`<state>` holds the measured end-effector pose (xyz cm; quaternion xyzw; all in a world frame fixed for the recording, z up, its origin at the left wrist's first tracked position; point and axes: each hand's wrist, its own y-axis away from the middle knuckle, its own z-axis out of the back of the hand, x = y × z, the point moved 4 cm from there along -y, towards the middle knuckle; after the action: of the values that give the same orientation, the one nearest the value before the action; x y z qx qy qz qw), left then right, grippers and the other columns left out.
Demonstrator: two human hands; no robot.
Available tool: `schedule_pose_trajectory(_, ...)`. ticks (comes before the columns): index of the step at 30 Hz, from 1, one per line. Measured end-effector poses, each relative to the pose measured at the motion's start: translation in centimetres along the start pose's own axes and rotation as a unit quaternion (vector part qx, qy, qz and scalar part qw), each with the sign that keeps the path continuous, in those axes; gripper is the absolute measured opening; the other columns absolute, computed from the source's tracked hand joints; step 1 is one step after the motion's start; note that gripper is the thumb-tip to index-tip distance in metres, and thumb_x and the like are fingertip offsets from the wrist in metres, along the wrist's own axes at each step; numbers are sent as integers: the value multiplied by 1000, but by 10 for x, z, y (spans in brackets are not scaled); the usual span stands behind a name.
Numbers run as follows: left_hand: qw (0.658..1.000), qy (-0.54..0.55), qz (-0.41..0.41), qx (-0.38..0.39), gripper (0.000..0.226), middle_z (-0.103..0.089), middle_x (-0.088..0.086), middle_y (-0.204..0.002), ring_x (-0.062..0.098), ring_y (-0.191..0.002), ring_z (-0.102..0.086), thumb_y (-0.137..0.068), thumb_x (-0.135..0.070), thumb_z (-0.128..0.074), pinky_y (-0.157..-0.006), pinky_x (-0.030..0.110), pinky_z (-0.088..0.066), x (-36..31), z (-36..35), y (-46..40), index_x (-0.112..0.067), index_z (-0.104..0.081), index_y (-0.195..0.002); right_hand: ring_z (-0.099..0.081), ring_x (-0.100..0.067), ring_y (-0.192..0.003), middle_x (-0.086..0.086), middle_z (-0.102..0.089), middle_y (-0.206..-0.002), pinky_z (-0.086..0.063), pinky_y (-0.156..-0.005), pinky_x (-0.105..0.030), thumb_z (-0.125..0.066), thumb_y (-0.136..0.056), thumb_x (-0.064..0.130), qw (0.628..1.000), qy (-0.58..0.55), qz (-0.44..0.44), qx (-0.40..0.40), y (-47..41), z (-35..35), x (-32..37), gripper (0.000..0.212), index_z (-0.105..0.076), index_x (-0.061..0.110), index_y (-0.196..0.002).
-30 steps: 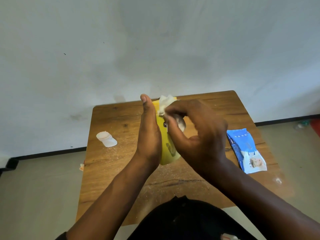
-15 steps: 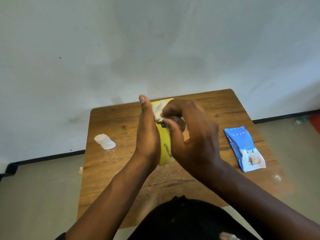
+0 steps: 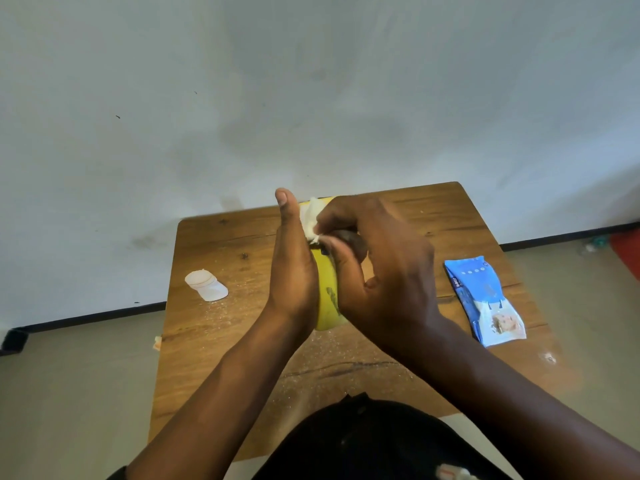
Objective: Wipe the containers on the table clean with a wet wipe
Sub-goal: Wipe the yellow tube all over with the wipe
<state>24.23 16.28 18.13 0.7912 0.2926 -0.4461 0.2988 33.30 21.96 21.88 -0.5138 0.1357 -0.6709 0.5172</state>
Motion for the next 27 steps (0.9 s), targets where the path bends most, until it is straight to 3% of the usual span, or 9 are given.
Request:
schedule_pose_trajectory(3,999,-36,-28,10,69,-70,14,-89,28,-88,-69,-105,-60,-20,-79,37,-58,-5,-1,1,-19,-73,-88,-66,-20,-85,-10,-71,-92,-43,-79,-7,-74,-87,-11,1000,2,1,-11,-1,4,-8,16,-70,-2,-100)
schedule_pose_trajectory(6,988,-124,-89,20,70,-75,13,-96,26,-89,-72,-105,-55,-10,-75,33,-60,-15,-1,3,-35,-76,-92,-67,-19,-86,-3,-68,-93,-57,-72,-36,-73,-91,-8,996,-26,-74,-31,-4,14,-27,16,-67,1,-102)
schedule_pose_trajectory(10,955,-246,-166,27,61,-74,-7,-89,18,-86,-72,-100,-62,-9,-75,27,-59,-15,6,7,-61,-69,-88,-71,-14,-94,3,-70,-97,-61,-79,-31,-74,-94,-2,973,-144,-180,-30,-14,27,-35,20,-64,9,-109)
schedule_pose_trajectory(13,925,-320,-204,35,46,-66,-20,-94,10,-90,-68,-93,-73,-10,-77,23,-56,-10,9,9,-71,-56,-91,-74,-18,-95,0,-73,-98,-63,-80,-34,-76,-93,-1,964,-187,-187,16,-21,29,-25,21,-65,9,-108)
schedule_pose_trajectory(16,899,-358,-249,37,55,-60,-14,-89,10,-91,-63,-88,-86,-10,-73,20,-51,-9,9,11,-58,-57,-97,-74,-20,-94,0,-72,-96,-64,-79,-39,-76,-92,-2,968,-196,-140,71,-21,26,-8,20,-67,8,-106)
schedule_pose_trajectory(19,875,-380,-298,33,52,-56,-24,-88,0,-89,-60,-96,-77,-11,-71,7,-42,-12,11,11,-46,-52,-96,-73,-18,-91,3,-71,-94,-62,-75,-33,-78,-92,4,977,-166,-90,103,-21,25,-1,17,-68,9,-105)
schedule_pose_trajectory(24,848,-412,-331,37,44,-45,-26,-77,-2,-70,-45,-104,-62,-8,-62,9,-28,-9,12,10,-43,-39,-80,-74,-15,-93,5,-74,-94,-63,-76,-36,-80,-92,9,976,-124,-149,102,-24,28,-23,18,-68,14,-105)
schedule_pose_trajectory(27,847,-412,-334,32,49,-43,-22,-78,-1,-71,-46,-105,-62,-8,-63,9,-29,-3,13,11,-37,-44,-82,-74,-19,-90,3,-74,-93,-62,-75,-42,-81,-90,7,972,-143,-140,121,-23,26,-20,19,-68,13,-104)
